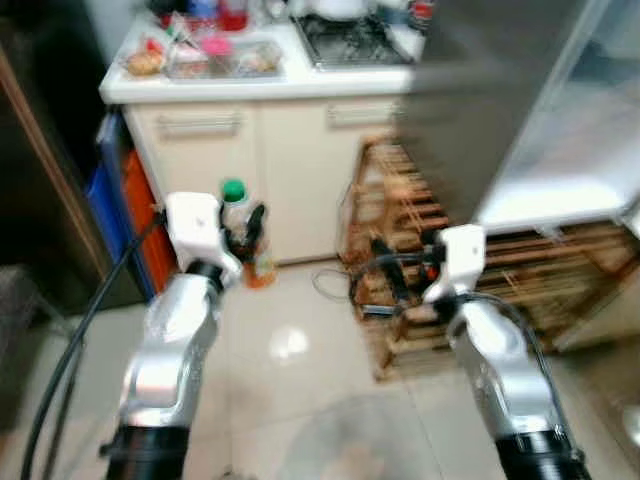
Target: Restocking fridge
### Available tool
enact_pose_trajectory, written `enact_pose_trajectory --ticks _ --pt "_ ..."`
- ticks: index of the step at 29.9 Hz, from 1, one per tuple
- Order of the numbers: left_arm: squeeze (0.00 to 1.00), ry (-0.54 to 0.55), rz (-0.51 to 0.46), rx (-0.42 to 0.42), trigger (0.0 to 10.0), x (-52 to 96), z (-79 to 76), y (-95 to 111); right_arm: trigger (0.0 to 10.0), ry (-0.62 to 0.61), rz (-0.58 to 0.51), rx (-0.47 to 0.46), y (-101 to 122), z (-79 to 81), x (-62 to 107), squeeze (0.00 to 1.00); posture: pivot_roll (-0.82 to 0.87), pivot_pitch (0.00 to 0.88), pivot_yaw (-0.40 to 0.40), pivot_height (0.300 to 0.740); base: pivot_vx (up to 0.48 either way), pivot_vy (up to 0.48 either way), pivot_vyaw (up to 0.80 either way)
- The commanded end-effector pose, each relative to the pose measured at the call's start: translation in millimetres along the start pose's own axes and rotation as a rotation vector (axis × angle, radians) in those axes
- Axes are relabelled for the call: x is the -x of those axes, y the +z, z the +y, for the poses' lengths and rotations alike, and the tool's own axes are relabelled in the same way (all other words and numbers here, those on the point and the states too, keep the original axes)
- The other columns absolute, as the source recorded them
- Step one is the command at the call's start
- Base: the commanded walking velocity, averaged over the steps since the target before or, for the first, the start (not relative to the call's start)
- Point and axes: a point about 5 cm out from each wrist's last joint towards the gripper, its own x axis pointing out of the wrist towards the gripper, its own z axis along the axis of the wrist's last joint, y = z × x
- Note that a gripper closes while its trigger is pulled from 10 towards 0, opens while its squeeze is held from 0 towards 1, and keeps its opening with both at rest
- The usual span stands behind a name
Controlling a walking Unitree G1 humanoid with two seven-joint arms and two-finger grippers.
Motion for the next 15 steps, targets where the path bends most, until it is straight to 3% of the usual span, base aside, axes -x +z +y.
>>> enact_pose_trajectory --ticks 1,8,15 --pt "0.00 0.018 -0.037 -0.030 10.0 -4.5 6.4 6 10.0 -0.010 -0.018 0.012 2 2.9 -1.6 0.00 -0.09 0.000 -0.004 0.740 0.240 -0.412 -0.76" --pt "0.00 0.035 0.020 -0.069 10.0 -16.1 7.2 -8 10.0 -0.057 -0.003 0.024 -7 -1.4 6.4 0.00 -0.12 0.000 0.005 0.740 0.253 -0.399 -0.76" --pt "0.00 0.027 0.047 -0.032 10.0 -17.7 10.1 -17 10.0 -0.075 0.006 0.033 -10 -4.1 10.9 0.00 -0.13 0.000 0.007 0.740 0.000 0.062 -0.76"
